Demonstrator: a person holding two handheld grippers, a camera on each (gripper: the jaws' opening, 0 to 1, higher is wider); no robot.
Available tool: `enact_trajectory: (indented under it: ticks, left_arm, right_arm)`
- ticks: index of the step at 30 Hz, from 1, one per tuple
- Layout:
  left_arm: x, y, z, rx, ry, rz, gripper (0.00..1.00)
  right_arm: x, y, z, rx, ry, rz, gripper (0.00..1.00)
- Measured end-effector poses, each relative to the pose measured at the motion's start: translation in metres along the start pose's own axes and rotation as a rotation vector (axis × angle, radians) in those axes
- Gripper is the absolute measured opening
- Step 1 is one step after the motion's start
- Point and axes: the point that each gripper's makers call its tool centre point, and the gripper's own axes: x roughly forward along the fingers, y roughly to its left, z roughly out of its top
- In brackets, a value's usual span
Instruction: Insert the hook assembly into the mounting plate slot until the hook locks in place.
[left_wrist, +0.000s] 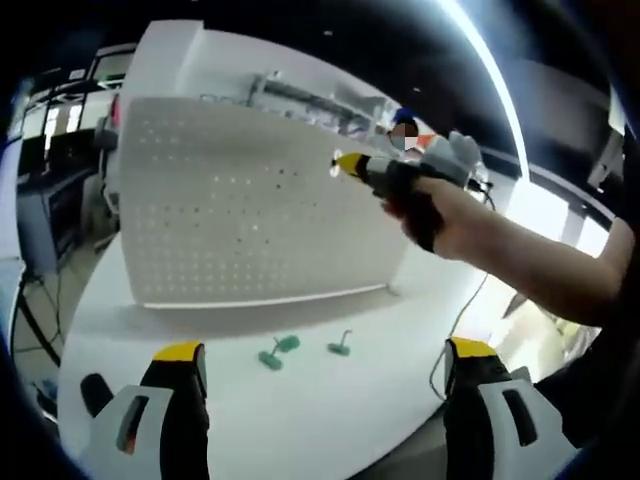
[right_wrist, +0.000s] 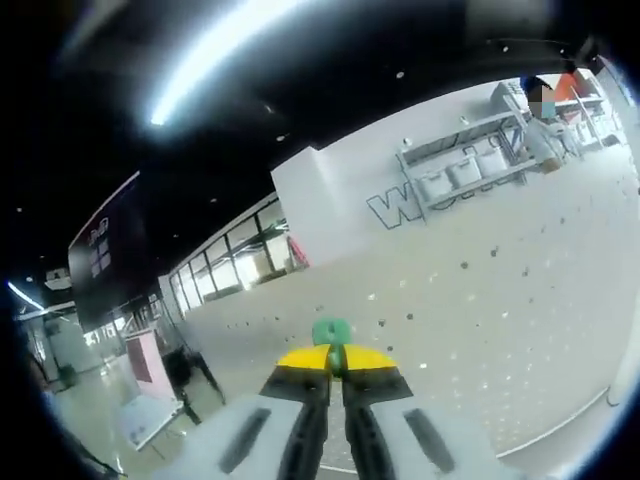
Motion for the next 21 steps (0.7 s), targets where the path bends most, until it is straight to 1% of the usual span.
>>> enact_trajectory:
  ticks: [2,4,6,12,16,21]
  left_arm:
    - [0.0,0.001,0.0,-0.002,0.0,0.002,1.0]
    - [0.0,0.002,-0.002,-0.009,0.001,0.003,1.0]
    - [0.0,0.001,-0.003,-0.012,0.006,0.003,1.0]
    - [0.001,0.002,-0.004,-0.016,0.008,0.004,1.0]
    - [0.001,0.002,-0.004,-0.019,0.006,0.006,1.0]
    - [0.002,0.003,-0.004,-0.021,0.007,0.008,1.0]
  right_arm:
    - [0.002,-0.003,0.003,-0.009,-0.009,-0.008,0.0]
    - [0.005,-0.01,0.007,0.008,-0.019,-0.029,0.0]
    - [0.008,-0.013,0.01,-0.013,-0.03,-0.04,0.0]
    - [0.013,-0.022,0.013,-0.024,-0.038,-0.06,0.0]
    - [0.017,-0.026,0.014,-0.056,-0.042,-0.072,0.0]
    - [0.02,-0.035,0.018,-0.106,-0.06,-0.105,0.0]
